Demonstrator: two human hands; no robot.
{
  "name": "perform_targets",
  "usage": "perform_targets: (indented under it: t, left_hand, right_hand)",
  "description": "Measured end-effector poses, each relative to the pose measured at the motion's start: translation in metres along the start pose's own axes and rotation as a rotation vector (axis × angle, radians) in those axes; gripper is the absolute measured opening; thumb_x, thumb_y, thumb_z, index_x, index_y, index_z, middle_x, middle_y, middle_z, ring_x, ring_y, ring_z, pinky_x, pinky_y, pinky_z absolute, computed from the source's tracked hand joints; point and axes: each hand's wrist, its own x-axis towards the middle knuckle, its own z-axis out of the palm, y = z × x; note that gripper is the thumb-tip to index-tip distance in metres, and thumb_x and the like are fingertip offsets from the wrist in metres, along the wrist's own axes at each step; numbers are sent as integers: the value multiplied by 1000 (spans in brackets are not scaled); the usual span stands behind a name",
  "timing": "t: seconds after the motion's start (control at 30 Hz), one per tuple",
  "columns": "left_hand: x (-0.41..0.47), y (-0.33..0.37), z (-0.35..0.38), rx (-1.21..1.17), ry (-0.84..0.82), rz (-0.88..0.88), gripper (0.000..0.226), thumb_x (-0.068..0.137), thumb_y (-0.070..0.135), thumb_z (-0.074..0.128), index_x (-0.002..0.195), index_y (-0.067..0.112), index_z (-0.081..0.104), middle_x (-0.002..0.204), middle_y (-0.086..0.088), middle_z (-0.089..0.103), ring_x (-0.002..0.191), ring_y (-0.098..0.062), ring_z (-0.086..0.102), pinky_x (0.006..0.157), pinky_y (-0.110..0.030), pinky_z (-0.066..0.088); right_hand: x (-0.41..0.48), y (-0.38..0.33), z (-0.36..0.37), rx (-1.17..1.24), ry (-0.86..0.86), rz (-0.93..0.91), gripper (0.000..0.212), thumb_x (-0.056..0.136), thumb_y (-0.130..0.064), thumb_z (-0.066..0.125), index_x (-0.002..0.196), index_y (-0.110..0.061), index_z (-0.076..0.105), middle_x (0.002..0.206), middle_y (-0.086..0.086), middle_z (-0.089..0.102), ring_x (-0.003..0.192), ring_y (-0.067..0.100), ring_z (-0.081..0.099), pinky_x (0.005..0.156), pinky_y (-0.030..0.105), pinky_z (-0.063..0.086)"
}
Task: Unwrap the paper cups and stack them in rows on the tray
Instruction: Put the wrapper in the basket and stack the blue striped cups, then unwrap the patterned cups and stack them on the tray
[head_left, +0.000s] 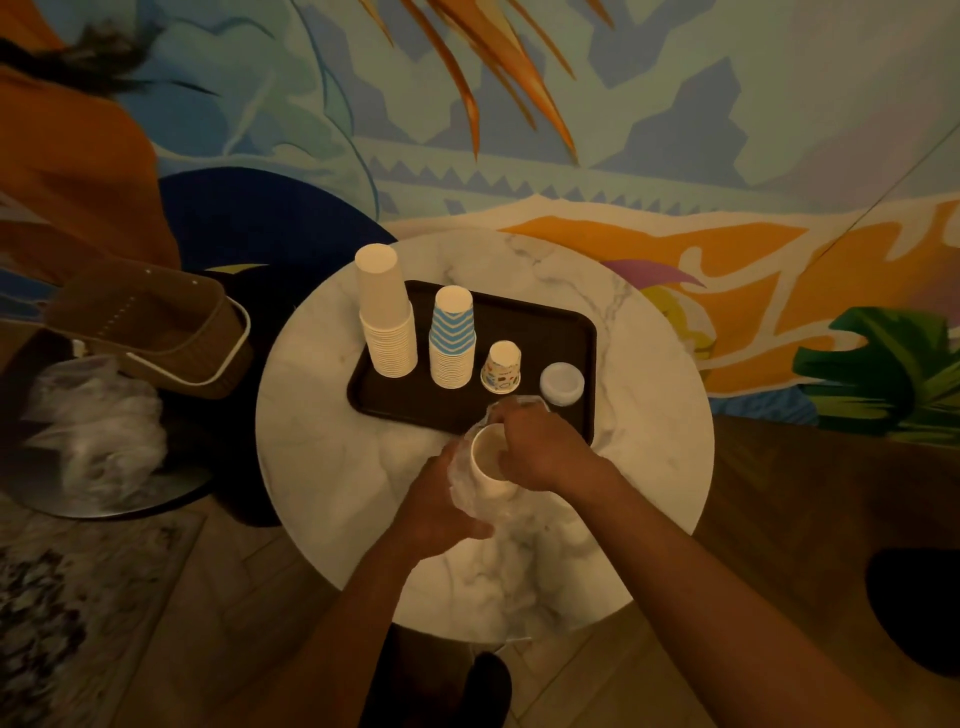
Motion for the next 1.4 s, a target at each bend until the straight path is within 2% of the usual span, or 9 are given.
perform_targets:
  t: [0.13,0.27,0.33,0.5,0.8,0.97,1.07,1.23,1.4]
  left_hand:
    - [14,-3,15,288,35,87,106,77,33,86,159,18,21,157,-2,40,139,-20,46,110,-23,36]
    - [19,-9,24,502,11,129,71,102,35,53,159,12,19,163,-5,31,143,-20,40,118,-25,27]
    - [20,-12,27,484,47,125,63,105,32,43,160,11,20,163,-5,30,144,-20,39,118,-24,25]
    - [25,-18,23,416,60,-4,40,98,27,62,134,12,53,135,-8,59,124,-25,57,108,-34,46]
    - [18,-37,-38,543,153,-133,31,102,35,55,122,14,64,118,-3,69,111,-21,66,94,-27,49]
    - [12,-56,-115,81,194,-485,28,96,10,61,123,4,60,84,-11,71,63,-27,71,47,-29,52]
    - [5,-66,-164,-106,314,-624,27,105,25,51,112,0,57,77,-18,66,49,-27,62,39,-28,47]
    - [-14,-85,-238,-174,568,-508,10,101,7,58,102,-1,65,75,-13,61,69,-31,65,50,-29,52]
    - [-35,-105,-305,-204,783,-324,39,79,23,86,116,20,74,97,-7,69,106,-35,63,95,-39,50]
  right_hand:
    - [18,10,17,97,-42,70,56,82,-19,78,136,-25,62,141,-3,60,128,19,57,105,34,50]
    - [23,15,19,390,-151,292,50,86,-8,69,136,-13,61,127,10,65,94,29,71,71,40,65]
    - [22,15,17,534,-214,351,46,92,-3,61,137,-8,58,124,13,61,87,29,66,76,47,64]
    - [25,17,15,731,-364,428,47,99,-2,55,145,-5,46,137,18,52,102,33,63,81,48,63]
    - [39,-13,-9,956,-357,375,36,101,0,53,137,1,50,134,21,57,116,39,63,87,50,61]
    - [58,-47,-10,1087,-401,313,41,100,1,53,140,-1,47,137,19,57,120,40,62,87,51,61]
    - [70,-67,-2,1105,-410,319,45,98,2,56,142,-1,46,140,20,56,121,41,61,88,53,60]
    - [82,-99,4,1058,-431,284,29,101,3,50,129,-5,52,138,17,56,122,39,60,93,51,58]
    - [101,-123,16,997,-421,252,37,101,-2,54,138,-8,53,136,16,58,115,34,64,95,51,58]
